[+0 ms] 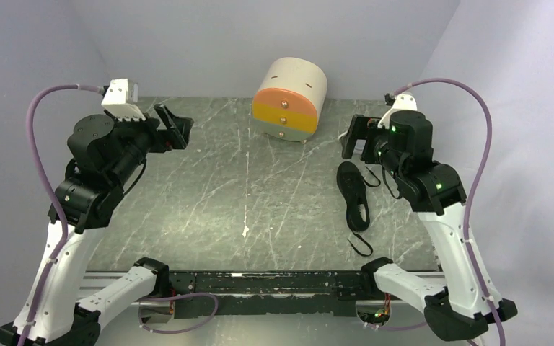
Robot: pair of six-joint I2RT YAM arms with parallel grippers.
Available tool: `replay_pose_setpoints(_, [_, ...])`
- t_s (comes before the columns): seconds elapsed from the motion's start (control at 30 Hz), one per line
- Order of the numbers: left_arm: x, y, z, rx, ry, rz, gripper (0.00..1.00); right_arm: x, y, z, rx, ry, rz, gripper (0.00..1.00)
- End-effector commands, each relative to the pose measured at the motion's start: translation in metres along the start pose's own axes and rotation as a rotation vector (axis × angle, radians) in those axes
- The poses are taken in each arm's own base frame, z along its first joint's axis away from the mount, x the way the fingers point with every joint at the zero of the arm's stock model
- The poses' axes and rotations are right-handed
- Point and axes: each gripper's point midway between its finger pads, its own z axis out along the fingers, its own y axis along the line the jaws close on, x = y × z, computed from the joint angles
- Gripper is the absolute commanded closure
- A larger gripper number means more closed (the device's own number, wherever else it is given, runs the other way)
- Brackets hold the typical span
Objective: Tie the shoes
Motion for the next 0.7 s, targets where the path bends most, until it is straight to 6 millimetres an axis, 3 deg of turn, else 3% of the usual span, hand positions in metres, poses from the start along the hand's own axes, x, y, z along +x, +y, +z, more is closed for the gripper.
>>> replay_pose_setpoints(0.0, [0.007,0.014,-0.007,-0.033,0.013,-0.026,0.04,0.017,-0.015,0.015,0.079,0.065,0.042,0.0])
replay_pose_setpoints(0.3, [0.034,0.026,-0.016,-0.053,0.076,-0.054,0.04,0.074,-0.038,0.051,0.194,0.252,0.068,0.0])
replay_pose_setpoints(0.5, [0.05,0.016,-0.018,0.011,0.132,-0.087,0.05,0.138,-0.086,0.068,0.303,0.416,0.163,0.06])
replay_pose_setpoints(0.67, [0.061,0.009,-0.02,0.055,0.167,-0.102,0.05,0.192,-0.121,0.067,0.405,0.539,0.268,0.13])
